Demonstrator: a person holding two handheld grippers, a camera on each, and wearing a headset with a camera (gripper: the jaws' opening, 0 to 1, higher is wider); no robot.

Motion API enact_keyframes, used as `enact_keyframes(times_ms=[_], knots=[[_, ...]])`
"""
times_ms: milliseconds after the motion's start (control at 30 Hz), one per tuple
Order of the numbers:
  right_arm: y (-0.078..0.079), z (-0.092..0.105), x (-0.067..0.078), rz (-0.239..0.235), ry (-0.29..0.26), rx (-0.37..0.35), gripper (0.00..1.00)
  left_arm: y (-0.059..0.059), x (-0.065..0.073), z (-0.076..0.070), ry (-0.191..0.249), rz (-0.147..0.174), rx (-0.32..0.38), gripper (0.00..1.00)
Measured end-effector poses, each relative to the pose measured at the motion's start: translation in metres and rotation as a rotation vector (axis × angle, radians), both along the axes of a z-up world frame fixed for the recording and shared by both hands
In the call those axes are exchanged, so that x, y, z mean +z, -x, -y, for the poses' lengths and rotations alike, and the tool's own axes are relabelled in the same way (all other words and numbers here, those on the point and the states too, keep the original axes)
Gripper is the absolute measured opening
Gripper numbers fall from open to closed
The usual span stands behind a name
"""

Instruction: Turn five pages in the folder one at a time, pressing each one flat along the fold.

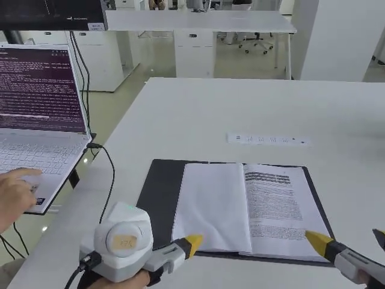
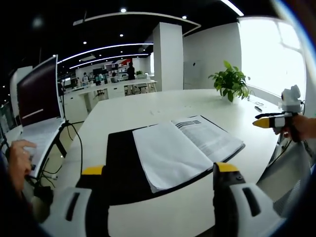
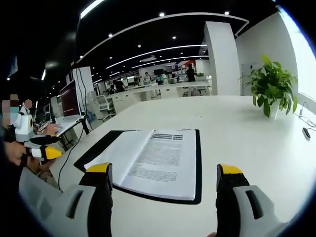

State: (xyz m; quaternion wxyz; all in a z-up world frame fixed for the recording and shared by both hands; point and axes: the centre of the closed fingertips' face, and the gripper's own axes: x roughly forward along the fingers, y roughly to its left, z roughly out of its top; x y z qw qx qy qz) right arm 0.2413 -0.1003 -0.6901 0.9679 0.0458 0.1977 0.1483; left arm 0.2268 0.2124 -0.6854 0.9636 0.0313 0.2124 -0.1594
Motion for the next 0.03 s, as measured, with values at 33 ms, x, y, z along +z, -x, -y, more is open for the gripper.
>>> enact_keyframes(times_ms=[33], knots=[[0.0001, 0.0003, -0.001, -0.004, 0.0, 0.0, 0.87, 0.0003, -0.0014, 0.0004, 0.0, -0.004, 0.001, 0.88]])
